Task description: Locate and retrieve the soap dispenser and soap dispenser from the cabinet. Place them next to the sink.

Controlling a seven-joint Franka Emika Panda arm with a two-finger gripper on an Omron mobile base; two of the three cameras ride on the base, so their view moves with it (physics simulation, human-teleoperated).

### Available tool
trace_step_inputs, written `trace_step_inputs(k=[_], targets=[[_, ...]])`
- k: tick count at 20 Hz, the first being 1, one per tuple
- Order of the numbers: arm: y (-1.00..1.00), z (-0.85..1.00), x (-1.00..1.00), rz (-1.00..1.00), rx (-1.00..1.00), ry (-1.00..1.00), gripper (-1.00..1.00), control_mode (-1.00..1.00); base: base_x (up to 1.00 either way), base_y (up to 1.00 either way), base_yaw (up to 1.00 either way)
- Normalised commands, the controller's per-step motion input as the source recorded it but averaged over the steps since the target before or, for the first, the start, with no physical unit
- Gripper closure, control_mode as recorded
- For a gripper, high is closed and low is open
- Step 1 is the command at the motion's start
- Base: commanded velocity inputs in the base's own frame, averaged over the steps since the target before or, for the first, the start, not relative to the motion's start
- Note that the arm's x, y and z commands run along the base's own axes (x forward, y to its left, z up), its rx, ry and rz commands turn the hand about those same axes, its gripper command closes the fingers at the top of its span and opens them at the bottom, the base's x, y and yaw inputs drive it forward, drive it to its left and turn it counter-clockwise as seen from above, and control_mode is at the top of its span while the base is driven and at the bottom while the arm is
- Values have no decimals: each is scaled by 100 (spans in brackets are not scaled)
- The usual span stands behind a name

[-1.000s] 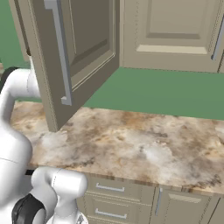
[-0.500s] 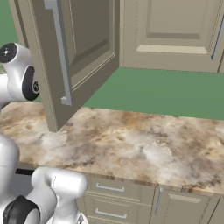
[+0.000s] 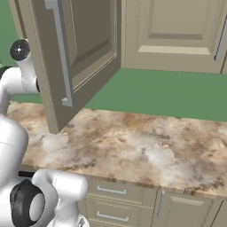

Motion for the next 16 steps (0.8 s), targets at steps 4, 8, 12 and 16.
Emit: trace_step_inputs(k=[4, 8, 12, 16], targets=[[0, 48, 60, 10, -11, 0, -100, -100, 0, 0, 0], [-9, 53, 27, 1, -15, 0, -100, -100, 0, 0, 0], [-17, 33, 28, -13, -19, 1, -100, -100, 0, 0, 0], [-18, -8, 42, -20, -7, 0, -100, -100, 0, 0, 0]])
